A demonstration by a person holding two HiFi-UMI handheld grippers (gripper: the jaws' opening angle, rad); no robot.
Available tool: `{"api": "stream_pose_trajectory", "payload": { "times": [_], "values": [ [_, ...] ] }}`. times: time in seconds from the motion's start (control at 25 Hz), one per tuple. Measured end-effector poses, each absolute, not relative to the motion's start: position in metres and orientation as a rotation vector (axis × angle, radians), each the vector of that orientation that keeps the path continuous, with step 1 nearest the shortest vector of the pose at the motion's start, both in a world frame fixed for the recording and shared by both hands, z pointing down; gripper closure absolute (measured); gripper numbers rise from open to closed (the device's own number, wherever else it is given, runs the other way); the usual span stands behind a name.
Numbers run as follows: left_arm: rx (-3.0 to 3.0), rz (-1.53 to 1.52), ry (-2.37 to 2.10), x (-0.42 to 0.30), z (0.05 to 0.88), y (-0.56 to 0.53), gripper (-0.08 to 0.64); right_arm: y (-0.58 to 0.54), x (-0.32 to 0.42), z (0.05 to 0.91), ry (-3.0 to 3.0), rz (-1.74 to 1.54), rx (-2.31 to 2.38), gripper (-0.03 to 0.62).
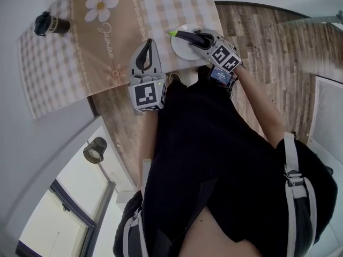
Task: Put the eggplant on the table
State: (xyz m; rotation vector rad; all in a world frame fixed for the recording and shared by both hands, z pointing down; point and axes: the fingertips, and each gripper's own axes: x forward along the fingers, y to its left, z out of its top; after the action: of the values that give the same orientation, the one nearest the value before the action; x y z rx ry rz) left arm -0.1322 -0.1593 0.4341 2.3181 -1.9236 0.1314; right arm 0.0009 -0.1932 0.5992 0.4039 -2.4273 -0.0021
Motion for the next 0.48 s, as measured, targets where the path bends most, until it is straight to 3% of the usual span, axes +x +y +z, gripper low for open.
{"api": "stream_pose_trajectory", "payload": {
  "times": [0.48],
  "values": [
    [2.311,0.124,-1.915,-0.1358,0.4384,-0.1581,0.558,-0.1936,-0.0001,0.6014,-2.426,0.03,0.391,0.378]
  ]
}}
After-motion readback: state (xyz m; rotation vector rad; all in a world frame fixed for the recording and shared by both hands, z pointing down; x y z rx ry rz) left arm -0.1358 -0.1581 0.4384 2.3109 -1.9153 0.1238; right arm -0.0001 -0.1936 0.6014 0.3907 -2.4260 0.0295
